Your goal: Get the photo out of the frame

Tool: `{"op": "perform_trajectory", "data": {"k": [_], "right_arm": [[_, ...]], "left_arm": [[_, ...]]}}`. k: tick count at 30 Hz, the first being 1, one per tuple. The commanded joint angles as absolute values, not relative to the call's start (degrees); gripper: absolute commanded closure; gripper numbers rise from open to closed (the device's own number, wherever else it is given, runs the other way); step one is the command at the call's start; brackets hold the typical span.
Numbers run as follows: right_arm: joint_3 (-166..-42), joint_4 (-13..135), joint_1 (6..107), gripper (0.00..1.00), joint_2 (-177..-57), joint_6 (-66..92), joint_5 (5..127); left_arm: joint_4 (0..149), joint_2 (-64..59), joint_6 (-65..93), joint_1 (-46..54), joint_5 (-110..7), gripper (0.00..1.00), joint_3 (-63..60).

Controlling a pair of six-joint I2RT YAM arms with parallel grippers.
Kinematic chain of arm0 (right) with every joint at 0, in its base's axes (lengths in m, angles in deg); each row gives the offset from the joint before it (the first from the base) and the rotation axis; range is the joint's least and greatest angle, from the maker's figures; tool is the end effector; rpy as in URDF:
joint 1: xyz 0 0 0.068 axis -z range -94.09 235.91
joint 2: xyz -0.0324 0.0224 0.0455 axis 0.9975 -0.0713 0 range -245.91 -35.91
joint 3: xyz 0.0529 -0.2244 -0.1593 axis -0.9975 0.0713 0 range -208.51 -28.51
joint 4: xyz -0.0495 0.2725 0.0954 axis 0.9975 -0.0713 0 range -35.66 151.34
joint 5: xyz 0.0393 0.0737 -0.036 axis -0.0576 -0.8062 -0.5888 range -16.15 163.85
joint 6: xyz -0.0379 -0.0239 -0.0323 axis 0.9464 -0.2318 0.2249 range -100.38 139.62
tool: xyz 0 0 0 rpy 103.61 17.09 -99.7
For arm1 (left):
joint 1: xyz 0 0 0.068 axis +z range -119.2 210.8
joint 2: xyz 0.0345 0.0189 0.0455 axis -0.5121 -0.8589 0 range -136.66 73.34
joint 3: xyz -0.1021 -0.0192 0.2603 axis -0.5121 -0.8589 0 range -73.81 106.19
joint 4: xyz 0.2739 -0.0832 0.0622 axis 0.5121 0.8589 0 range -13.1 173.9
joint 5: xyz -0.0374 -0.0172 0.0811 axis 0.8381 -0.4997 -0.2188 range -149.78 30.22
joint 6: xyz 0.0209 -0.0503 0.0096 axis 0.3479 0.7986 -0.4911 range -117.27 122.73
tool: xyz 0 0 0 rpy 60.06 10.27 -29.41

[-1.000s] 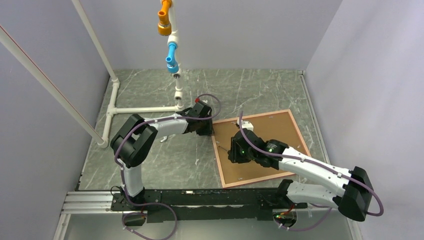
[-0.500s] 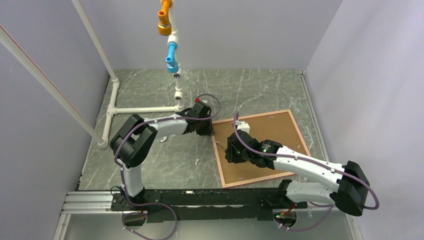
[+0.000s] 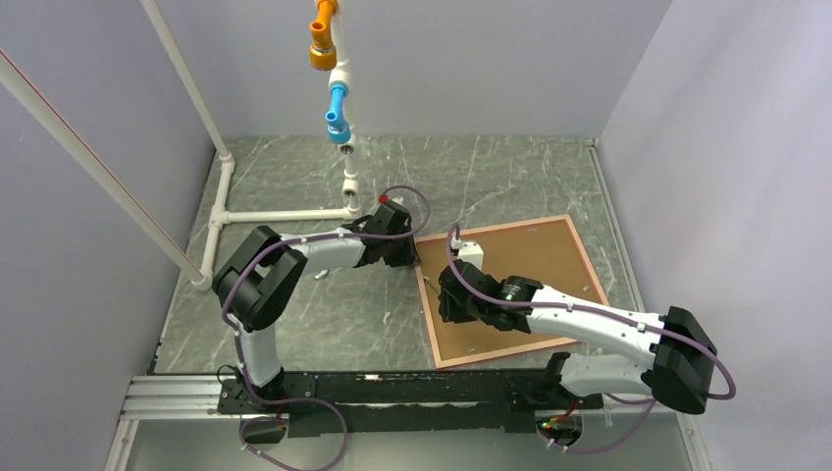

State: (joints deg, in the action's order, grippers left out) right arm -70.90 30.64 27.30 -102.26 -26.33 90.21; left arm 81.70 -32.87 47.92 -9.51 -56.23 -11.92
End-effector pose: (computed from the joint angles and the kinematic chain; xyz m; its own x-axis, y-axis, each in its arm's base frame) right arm 0.1411 0.2109 0.2144 -0.8230 -0.0248 -0.5675 -0.2051 0.9447 0.2561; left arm 0.3110 -0.2669 0.1384 -0.8864 -0.1765 -0.4280 0.0679 0.8650 -0.4972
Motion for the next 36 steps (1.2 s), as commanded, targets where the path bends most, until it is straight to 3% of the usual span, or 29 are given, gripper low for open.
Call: {"op": "perform_trajectory", "data": {"k": [1, 12, 27, 36], "right_arm": [[-72.5, 32.5, 27.4, 1.0, -104.2, -27.9, 96.7], [-73.8, 32.1, 26.8, 1.0, -107.4, -30.0, 101.1], [-64.6, 33.5, 26.6, 1.0, -97.7, -62.4, 103.5], [-63.6, 37.9, 26.4, 1.0, -99.7, -61.3, 103.3]], "left_arm": [[86.0, -33.3, 47.4, -9.9, -56.4, 1.0, -14.7], [85.1, -33.4, 48.0, -10.2, -56.0, 1.0, -15.7], [83.2, -32.9, 49.8, -10.5, -55.1, 1.0, -18.2], [82.7, -32.7, 50.1, -10.8, -54.8, 1.0, -18.6]]}}
